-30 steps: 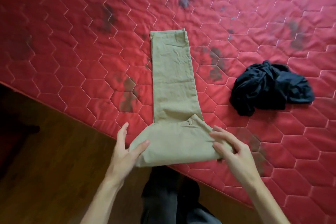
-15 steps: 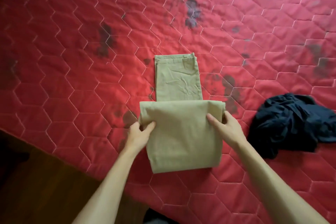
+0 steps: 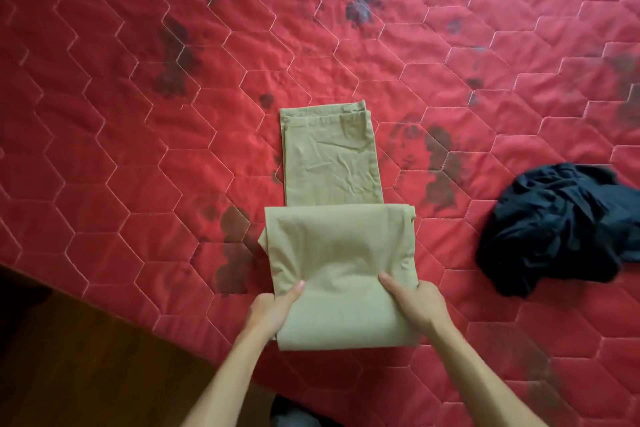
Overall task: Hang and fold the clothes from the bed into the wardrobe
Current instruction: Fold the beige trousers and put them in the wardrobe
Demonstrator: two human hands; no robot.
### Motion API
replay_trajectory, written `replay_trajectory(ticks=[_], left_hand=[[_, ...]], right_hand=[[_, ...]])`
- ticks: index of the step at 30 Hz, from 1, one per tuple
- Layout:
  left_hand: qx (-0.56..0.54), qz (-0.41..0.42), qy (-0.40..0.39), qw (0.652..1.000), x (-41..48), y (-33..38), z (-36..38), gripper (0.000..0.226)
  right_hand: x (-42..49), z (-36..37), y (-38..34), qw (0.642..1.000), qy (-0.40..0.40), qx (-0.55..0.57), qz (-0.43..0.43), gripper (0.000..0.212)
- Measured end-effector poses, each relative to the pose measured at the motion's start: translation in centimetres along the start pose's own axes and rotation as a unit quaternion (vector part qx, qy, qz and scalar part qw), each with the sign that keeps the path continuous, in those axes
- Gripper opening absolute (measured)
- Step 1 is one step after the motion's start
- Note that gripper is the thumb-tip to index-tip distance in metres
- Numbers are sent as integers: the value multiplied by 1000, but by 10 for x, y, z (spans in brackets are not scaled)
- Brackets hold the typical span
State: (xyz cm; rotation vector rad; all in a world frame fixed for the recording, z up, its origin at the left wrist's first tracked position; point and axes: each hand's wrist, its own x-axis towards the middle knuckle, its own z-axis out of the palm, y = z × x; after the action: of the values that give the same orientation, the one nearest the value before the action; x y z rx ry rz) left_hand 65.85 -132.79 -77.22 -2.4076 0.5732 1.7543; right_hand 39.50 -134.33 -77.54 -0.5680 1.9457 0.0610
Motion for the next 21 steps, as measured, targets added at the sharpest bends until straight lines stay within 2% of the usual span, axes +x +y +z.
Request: replay_trajectory(ticks=[4, 6, 8, 10, 11, 13, 14, 17, 18, 21], left_hand=[[73, -3, 60, 996, -26, -23, 15, 65], [74, 6, 62, 995, -41, -41, 20, 67], [-19, -10, 20, 1000, -60, -59, 19, 65], [-113, -28, -7, 993, -78, -72, 16, 63], [-141, -15, 10, 990, -87, -76, 14, 60], [-188, 30, 93, 977, -103, -78, 8, 55], [-219, 60, 124, 966, -109, -71, 1, 54], [-307, 166, 107, 931, -120, -22, -27, 24], [-313, 192, 105, 924, -118, -1, -35, 20], [-298, 255, 155, 907, -97, 60, -50, 30]], right_hand=[[-14, 4, 29, 999, -28, 11, 36, 64], [-31, 3, 42, 998, -49, 24, 29, 59], [-52, -3, 53, 996, -86, 28, 12, 48], [-76, -15, 59, 995, -90, 31, -27, 39], [-87, -22, 59, 995, -75, 41, -48, 45], [-103, -37, 52, 992, -28, 68, -98, 65], [-110, -47, 40, 988, -16, 83, -128, 68], [-117, -70, -10, 970, -48, 128, -199, 48], [-115, -75, -28, 964, -62, 138, -219, 50], [-94, -75, -78, 948, -72, 167, -262, 57]])
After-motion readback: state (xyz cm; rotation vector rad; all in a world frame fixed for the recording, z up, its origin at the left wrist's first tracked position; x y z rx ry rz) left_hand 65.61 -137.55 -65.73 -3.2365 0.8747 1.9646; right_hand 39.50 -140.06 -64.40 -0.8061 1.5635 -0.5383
